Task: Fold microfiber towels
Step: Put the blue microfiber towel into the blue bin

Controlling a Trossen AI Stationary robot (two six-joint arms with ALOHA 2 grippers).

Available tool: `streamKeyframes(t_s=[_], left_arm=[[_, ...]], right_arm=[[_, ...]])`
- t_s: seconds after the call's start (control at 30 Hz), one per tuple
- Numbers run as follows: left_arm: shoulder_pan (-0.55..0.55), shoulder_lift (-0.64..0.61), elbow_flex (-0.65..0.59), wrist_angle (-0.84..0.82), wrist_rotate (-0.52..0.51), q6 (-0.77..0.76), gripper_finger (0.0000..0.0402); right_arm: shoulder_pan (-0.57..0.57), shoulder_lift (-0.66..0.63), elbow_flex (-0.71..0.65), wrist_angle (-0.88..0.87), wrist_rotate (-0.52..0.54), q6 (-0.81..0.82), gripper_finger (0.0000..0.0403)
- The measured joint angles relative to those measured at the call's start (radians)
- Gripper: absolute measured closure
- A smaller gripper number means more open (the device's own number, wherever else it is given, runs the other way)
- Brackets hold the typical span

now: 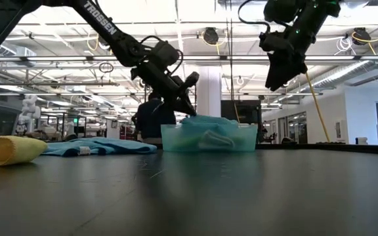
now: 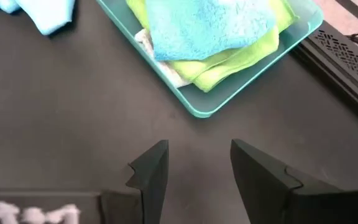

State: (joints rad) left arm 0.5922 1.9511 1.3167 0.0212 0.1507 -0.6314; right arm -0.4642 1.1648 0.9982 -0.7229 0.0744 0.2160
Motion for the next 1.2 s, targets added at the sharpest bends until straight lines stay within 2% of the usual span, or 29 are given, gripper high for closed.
streamKeyframes(t_s=[0.2,0.33,0.5,0.77,0.97,1.2], left_arm=[[0.024,0.0,0.002,0.1,0.041,-0.03,0.0382],[0.02,0.0,0.001,0.064,0.042,-0.029,0.0382],[-0.006,0.0,0.001,0.018,0.043,0.001,0.0382],[-0.064,0.0,0.001,-0.156,0.072,0.021,0.0382],[-0.097,0.0,0.0,-0.163,0.141,0.028,0.0382],[-0.12,0.0,0.0,-0.169,0.016,0.176,0.0383]], right_arm=[[-0.015,0.0,-0.008,0.046,-0.005,-0.039,0.0239],[-0.02,0.0,-0.008,0.116,-0.05,-0.047,0.0239],[-0.021,0.0,-0.008,0.208,-0.053,-0.046,0.0239],[-0.021,0.0,-0.008,0.285,-0.051,0.008,0.0239],[-0.021,0.0,-0.008,0.319,-0.051,0.012,0.0239],[-0.021,0.0,-0.008,0.314,-0.051,0.06,0.0239]])
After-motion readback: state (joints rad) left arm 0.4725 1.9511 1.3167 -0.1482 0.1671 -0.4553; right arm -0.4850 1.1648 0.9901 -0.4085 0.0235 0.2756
